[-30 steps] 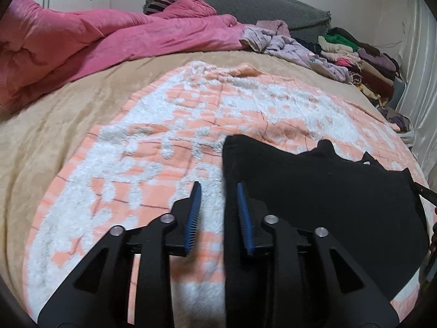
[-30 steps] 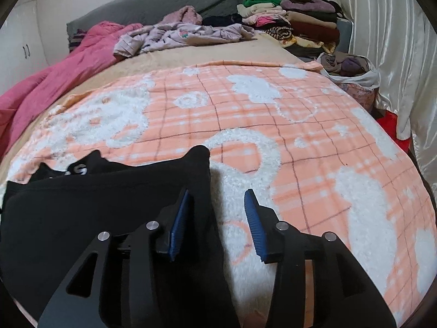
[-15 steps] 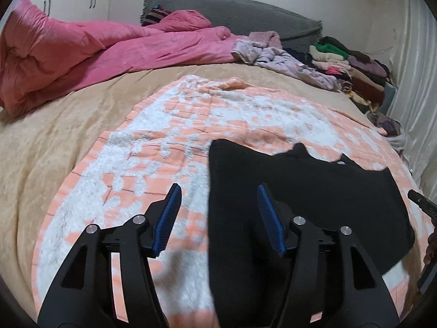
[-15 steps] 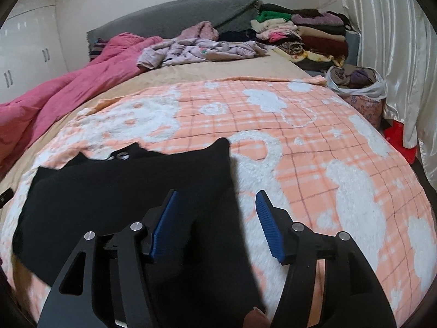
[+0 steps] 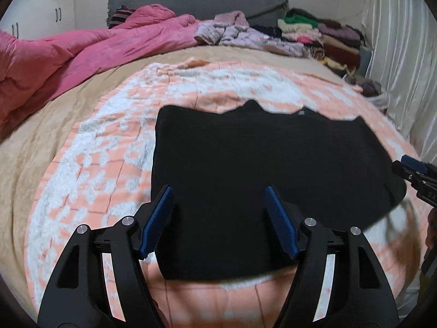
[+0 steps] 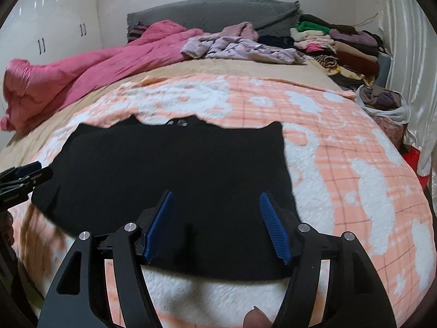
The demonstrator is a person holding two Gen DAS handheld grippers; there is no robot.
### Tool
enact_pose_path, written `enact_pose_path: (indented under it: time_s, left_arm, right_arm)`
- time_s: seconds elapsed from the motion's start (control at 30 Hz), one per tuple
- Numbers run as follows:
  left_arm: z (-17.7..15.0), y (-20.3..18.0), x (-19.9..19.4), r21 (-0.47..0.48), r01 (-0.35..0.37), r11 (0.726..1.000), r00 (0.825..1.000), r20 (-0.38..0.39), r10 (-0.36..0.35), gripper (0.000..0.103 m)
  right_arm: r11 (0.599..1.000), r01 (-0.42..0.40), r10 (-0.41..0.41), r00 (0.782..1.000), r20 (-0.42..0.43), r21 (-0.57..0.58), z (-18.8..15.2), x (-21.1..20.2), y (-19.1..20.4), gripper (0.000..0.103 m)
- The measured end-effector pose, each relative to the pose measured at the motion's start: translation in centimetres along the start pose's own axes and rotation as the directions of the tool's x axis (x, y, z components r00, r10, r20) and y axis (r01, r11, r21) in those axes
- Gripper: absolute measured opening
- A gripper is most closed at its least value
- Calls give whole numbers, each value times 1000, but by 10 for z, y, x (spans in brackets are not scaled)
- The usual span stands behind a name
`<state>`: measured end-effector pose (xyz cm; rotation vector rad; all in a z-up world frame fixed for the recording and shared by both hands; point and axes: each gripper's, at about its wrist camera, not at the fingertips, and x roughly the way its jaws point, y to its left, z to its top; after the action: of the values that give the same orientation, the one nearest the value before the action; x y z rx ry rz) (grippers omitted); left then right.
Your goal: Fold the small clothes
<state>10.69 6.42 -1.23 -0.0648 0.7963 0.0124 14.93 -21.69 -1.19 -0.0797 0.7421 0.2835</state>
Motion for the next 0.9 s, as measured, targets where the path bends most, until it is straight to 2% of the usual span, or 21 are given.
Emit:
enact_pose_path:
  time_s: [0.1,0.23,0.3,0.5,0.9]
  left_arm:
    - [-9,1,9,-6,10,1000,998,-60,-10,62]
    - [-22,-1,16,9,-2,1000,996,-85,3,62]
    - [-28,0,18,3,-1,1000,996,-91,1,62]
    - [-32,0,16,-6,-1,1000,996,-86,1,62]
    - [-30,4,0,-30,-2,1000,997,-79,-1,62]
  right_arm:
    - [1000,-5,4,999,-42,-17,-6,7,3,64]
    - [1000,16,-17,993,-113,-5,-19,22,-3,64]
    - [1000,5,-1,991,-131,26,-25,26,-10,64]
    - [996,-23,32,994,-108,91,-32,26,-19,64]
    - [993,-38,49,994,-98,112,-33,5,-19,64]
